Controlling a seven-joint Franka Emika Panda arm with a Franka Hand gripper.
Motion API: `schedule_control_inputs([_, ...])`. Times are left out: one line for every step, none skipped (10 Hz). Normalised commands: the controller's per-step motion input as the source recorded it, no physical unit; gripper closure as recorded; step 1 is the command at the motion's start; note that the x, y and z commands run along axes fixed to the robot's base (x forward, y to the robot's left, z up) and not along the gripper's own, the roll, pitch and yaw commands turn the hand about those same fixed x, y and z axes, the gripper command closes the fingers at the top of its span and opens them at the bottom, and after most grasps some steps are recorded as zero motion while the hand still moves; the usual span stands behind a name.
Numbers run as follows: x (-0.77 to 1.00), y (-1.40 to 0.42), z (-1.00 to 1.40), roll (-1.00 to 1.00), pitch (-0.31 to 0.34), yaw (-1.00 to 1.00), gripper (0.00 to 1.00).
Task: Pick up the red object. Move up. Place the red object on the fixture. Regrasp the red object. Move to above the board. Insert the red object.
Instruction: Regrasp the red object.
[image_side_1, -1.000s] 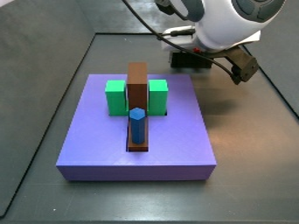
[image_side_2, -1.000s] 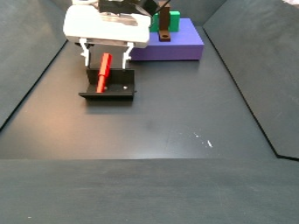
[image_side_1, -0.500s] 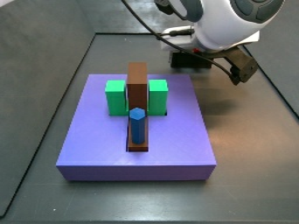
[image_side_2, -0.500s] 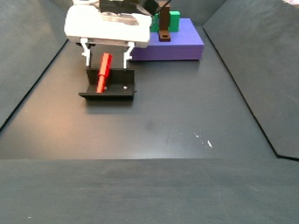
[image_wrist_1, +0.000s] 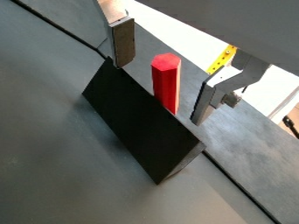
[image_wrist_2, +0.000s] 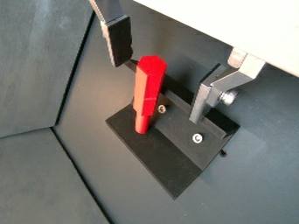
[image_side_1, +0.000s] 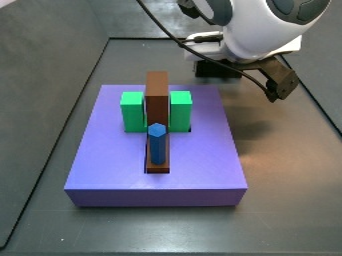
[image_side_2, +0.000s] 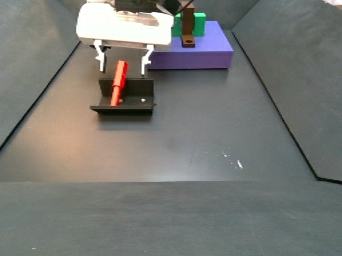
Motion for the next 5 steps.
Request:
schedule_control_inputs([0.00,0.15,0.13,-0.09,0.000,-0.20,0.00])
schedule_control_inputs([0.00,0.03,0.00,-0.02,0.000,-0.14,0.00])
schedule_control_inputs([0.00,0.00,-0.08,0.00,0.000,0.00,0.00])
schedule_control_inputs([0.00,0.00,-0.07,0.00,0.000,0.00,0.00])
schedule_control_inputs([0.00,0.00,0.00,0.00,-0.009,0.00,0.00])
